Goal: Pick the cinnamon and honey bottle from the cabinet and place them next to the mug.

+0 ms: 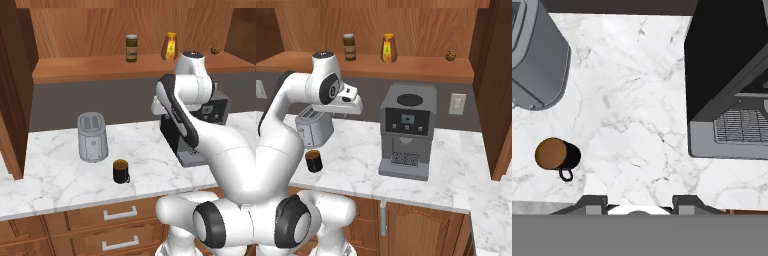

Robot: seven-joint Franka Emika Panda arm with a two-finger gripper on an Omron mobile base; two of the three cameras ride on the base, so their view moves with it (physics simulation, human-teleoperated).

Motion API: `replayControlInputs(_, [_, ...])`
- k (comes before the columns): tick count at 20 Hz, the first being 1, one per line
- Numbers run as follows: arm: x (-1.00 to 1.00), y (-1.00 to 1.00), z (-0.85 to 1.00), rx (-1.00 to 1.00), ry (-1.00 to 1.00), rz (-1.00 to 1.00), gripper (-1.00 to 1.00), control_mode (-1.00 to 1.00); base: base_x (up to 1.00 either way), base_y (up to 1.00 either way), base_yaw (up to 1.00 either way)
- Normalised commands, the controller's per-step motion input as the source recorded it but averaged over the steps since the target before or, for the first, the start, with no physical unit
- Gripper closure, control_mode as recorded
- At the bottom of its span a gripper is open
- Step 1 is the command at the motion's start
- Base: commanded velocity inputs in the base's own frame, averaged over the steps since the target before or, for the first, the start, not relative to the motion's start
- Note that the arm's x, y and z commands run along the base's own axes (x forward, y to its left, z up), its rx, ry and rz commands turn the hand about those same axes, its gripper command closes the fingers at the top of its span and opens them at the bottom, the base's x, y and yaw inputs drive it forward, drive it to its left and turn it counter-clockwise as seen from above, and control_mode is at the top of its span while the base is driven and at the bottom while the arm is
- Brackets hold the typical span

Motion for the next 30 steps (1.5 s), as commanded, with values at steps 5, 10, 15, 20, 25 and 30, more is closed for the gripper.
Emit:
replayControlInputs(5, [-0.49, -0.01, 0.12, 0.00, -0.05, 0.00, -1.00, -1.00, 0.00, 0.00, 0.00])
replayControlInputs(10, [-0.49, 0.00, 0.70, 0.00, -0.13, 0.00, -1.00, -1.00, 0.00, 0.00, 0.00])
replayControlInputs(15, [-0.29, 0.00, 0.97, 0.00, -0.17, -0.01, -1.00, -1.00, 0.00, 0.00, 0.00])
replayControlInputs(20, [0.03, 0.00, 0.75, 0.00, -0.24, -0.03, -1.00, -1.00, 0.00, 0.00, 0.00])
replayControlInputs(25, [0.08, 0.01, 0.48, 0.00, -0.21, -0.04, -1.00, -1.00, 0.00, 0.00, 0.00])
replayControlInputs(30, [0.09, 0.07, 0.28, 0.00, -0.10, 0.00, -1.00, -1.00, 0.00, 0.00, 0.00])
